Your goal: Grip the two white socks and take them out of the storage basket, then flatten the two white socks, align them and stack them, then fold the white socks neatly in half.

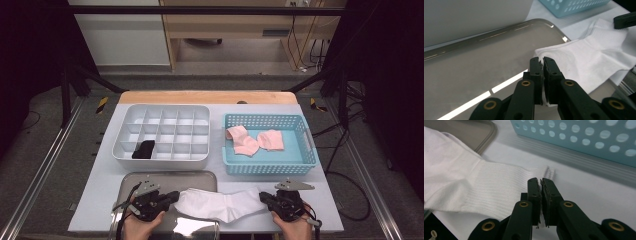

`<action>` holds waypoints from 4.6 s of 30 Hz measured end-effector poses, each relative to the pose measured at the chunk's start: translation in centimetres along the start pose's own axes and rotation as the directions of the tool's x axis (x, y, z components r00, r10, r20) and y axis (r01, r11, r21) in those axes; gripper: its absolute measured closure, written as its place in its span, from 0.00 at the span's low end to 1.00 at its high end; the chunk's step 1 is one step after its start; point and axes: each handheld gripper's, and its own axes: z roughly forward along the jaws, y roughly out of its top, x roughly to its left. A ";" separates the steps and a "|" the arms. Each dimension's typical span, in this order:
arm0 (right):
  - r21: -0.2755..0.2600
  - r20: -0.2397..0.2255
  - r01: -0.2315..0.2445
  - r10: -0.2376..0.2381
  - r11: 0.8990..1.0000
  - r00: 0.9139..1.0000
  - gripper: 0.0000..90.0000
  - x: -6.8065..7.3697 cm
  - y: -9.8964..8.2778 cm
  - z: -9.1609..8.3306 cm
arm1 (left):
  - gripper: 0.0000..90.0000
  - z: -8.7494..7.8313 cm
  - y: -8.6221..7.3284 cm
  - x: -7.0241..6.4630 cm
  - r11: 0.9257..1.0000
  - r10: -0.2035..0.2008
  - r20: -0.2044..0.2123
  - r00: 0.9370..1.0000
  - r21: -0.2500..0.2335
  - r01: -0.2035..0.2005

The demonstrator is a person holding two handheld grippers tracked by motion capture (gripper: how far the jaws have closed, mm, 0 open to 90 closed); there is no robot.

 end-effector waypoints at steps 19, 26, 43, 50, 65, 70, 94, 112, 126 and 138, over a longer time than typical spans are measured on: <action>-0.016 0.025 0.014 -0.014 1.000 1.000 0.95 0.0 0.0 -0.7 | 0.95 2.2 0.0 -1.1 0.998 0.070 -0.047 0.996 0.009 -0.070; 0.022 0.006 0.018 -0.018 1.000 1.000 0.92 0.1 -0.2 -0.1 | 0.83 3.3 -0.3 -0.8 0.994 0.105 -0.131 0.986 0.041 -0.100; -0.003 0.005 0.048 -0.048 0.999 0.999 0.95 -0.1 -0.2 0.3 | 0.90 3.6 -0.6 -0.2 0.995 0.078 -0.115 0.990 0.078 -0.070; 0.017 0.021 0.058 -0.058 0.998 0.998 0.93 -0.1 0.2 1.1 | 0.88 3.3 -0.7 -0.3 0.994 0.085 -0.115 0.990 0.074 -0.076; 0.049 -0.016 0.009 -0.009 0.999 1.000 0.89 -0.2 -0.7 1.2 | 0.93 3.1 -0.5 0.1 0.996 0.063 -0.105 0.992 0.076 -0.055; 0.047 0.027 0.021 -0.022 0.999 0.999 0.92 -1.0 0.0 0.7 | 0.94 3.2 -0.5 -0.5 0.997 0.059 -0.075 0.995 0.061 -0.055; -0.137 0.049 0.001 0.006 0.991 0.999 0.69 -2.7 0.2 -0.6 | 0.85 1.4 1.5 -1.8 0.992 0.114 -0.064 0.991 -0.038 -0.117; -0.125 0.040 0.005 0.000 0.992 0.999 0.63 -2.6 0.0 -0.7 | 0.99 6.5 4.5 -6.8 0.977 0.214 0.026 0.976 -0.008 -0.214; -0.087 0.029 0.001 0.002 0.996 1.000 0.66 -2.7 -0.4 -0.4 | 0.99 10.2 4.1 -8.9 0.965 0.249 0.092 0.964 0.064 -0.255; -0.008 0.032 -0.001 0.001 1.000 0.999 0.66 -2.4 -0.7 0.5 | 0.99 12.0 2.7 -9.4 0.951 0.254 0.110 0.961 0.152 -0.269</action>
